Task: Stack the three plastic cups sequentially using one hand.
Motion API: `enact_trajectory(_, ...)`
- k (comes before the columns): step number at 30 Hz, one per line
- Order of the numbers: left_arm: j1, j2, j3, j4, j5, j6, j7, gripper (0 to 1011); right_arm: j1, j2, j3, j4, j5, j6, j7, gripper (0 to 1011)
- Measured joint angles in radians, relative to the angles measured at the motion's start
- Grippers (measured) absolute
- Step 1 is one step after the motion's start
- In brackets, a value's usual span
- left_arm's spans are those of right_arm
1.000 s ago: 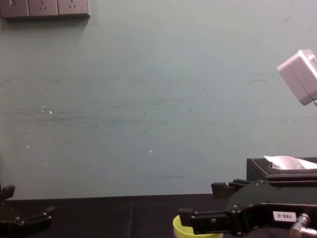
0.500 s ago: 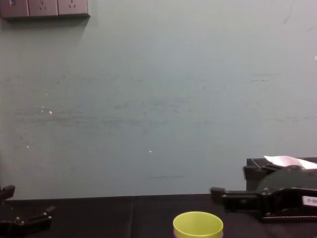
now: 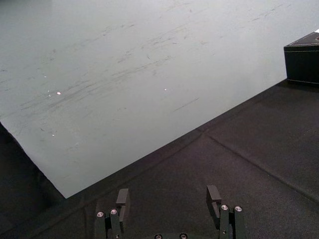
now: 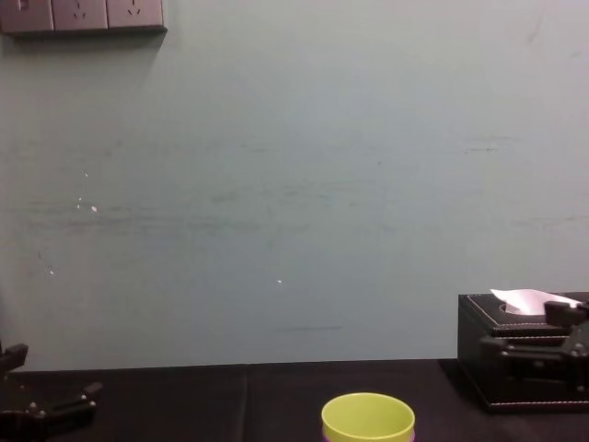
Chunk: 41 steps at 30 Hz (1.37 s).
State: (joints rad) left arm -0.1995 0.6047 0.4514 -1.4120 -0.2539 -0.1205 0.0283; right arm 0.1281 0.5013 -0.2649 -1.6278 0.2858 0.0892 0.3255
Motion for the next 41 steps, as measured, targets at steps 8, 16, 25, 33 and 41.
enact_trajectory(8,0.0,0.0,0.0,0.0,0.0,0.0,0.0,1010,-0.02,-0.018,0.022,0.031,-0.052,-0.035,-0.035,1004)
enact_trajectory(16,0.0,0.0,0.0,0.0,0.0,0.0,0.0,1010,-0.035,-0.035,0.043,0.073,-0.085,-0.062,-0.046,1004)
enact_trajectory(25,0.0,0.0,0.0,0.0,0.0,0.0,0.0,1010,-0.037,-0.039,0.048,0.089,-0.093,-0.069,-0.044,1004)
enact_trajectory(33,0.0,0.0,0.0,0.0,0.0,0.0,0.0,1010,-0.037,-0.039,0.046,0.085,-0.091,-0.067,-0.044,1004)
enact_trajectory(41,0.0,0.0,0.0,0.0,0.0,0.0,0.0,1010,-0.037,-0.038,0.046,0.083,-0.091,-0.067,-0.043,1004)
